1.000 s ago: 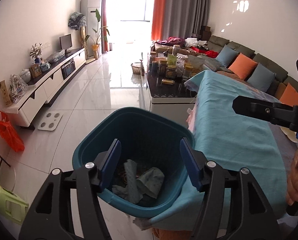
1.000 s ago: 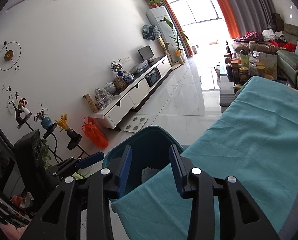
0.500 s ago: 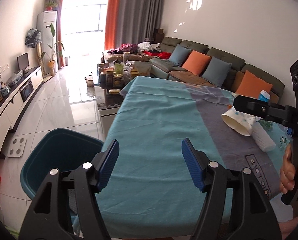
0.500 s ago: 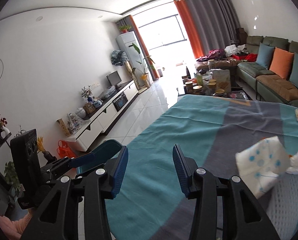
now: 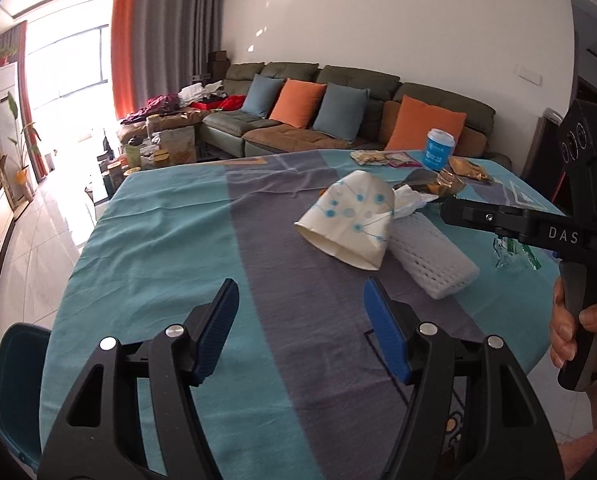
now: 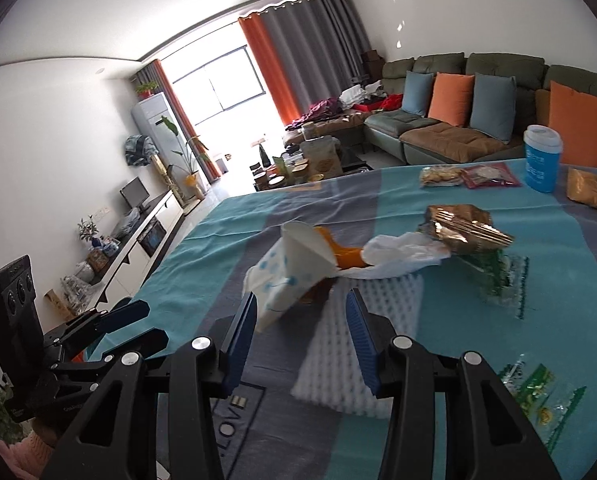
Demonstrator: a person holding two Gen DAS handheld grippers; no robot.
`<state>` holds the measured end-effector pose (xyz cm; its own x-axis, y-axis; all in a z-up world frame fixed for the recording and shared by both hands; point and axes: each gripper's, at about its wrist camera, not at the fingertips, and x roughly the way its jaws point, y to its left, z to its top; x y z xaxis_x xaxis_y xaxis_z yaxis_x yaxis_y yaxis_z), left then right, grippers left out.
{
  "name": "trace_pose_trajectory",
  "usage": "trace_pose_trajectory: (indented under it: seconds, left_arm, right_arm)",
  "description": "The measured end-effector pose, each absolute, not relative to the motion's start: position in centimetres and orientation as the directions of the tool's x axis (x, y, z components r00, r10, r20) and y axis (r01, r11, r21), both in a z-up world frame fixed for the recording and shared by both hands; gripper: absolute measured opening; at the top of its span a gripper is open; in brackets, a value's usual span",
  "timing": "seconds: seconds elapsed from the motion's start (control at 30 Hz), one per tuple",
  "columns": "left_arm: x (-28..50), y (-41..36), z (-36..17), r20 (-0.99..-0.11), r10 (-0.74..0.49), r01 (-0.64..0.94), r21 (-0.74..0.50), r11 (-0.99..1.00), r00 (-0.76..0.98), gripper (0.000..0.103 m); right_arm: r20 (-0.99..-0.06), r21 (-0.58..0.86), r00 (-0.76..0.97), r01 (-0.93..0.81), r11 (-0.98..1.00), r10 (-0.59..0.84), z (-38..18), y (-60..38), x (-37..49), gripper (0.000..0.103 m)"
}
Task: Collect trash
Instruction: 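Move both tools back over the table, then grasp the large blue-dotted paper cup with the left tool while the right tool grasps a foam net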
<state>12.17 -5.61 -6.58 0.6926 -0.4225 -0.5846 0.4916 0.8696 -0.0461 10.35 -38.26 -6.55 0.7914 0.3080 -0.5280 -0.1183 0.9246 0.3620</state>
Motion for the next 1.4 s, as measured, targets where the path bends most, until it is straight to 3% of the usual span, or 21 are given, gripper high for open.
trace_pose_trajectory:
  seconds: [0.47,0.6,0.77,0.83,0.93,1.07,1.13,1.2,1.27,1.4]
  left_arm:
    - [14.5,-13.8,-7.0,-0.633,-0.415,0.594,0.089,0.8,0.654,0.062]
    - [15.6,-14.3,-7.4,-0.658,-0.408,0.601,0.086,0.794,0.633,0.051]
    - [16.7,-14.5,-8.0,-0.68,-0.407,0.601,0.063,0.797,0.61,0.026]
    - [16.9,-14.4,-8.1,-0.681,-0.411,0.599,0.051,0.799,0.606,0.011]
    - [16.9,-13.9,-8.2,-0.681,-0.418,0.596,0.033,0.803,0.601,0.006]
    - [16.7,-13.1,-7.9,-0.675,-0.426,0.579,0.003,0.815,0.602,0.01]
    - [16.5,-12.2,-7.7,-0.662,-0.432,0.565,-0.017,0.825,0.612,0.032]
    - [16.5,-11.4,-7.5,-0.655,-0.443,0.553,-0.044,0.832,0.613,0.043]
    - [16.6,-10.7,-7.4,-0.654,-0.466,0.555,-0.084,0.828,0.596,0.043]
    - [17.4,-10.5,-7.6,-0.67,-0.496,0.563,-0.14,0.815,0.552,0.043]
  right_arm:
    - [-0.561,0.451,0.763,-0.044,0.892,0.321,-9.7,-42.4,11.1,0.044]
    - [-0.565,0.474,0.751,-0.043,0.88,0.341,-10.4,-42.8,11.5,0.044]
    - [-0.568,0.477,0.743,-0.053,0.877,0.354,-10.3,-42.5,11.9,0.044]
    - [-0.572,0.472,0.741,-0.056,0.88,0.354,-10.3,-42.3,12.0,0.044]
    - [-0.58,0.457,0.737,-0.059,0.888,0.347,-10.2,-42.2,12.2,0.044]
    - [-0.609,0.417,0.726,-0.05,0.907,0.32,-10.2,-41.7,12.6,0.044]
    - [-0.627,0.395,0.717,-0.047,0.917,0.306,-10.3,-41.4,12.8,0.045]
    - [-0.641,0.373,0.709,-0.047,0.927,0.294,-10.3,-41.0,12.9,0.049]
    - [-0.659,0.356,0.694,-0.051,0.933,0.29,-10.5,-40.6,13.1,0.053]
    - [-0.665,0.351,0.685,-0.064,0.934,0.297,-10.6,-40.5,13.4,0.05]
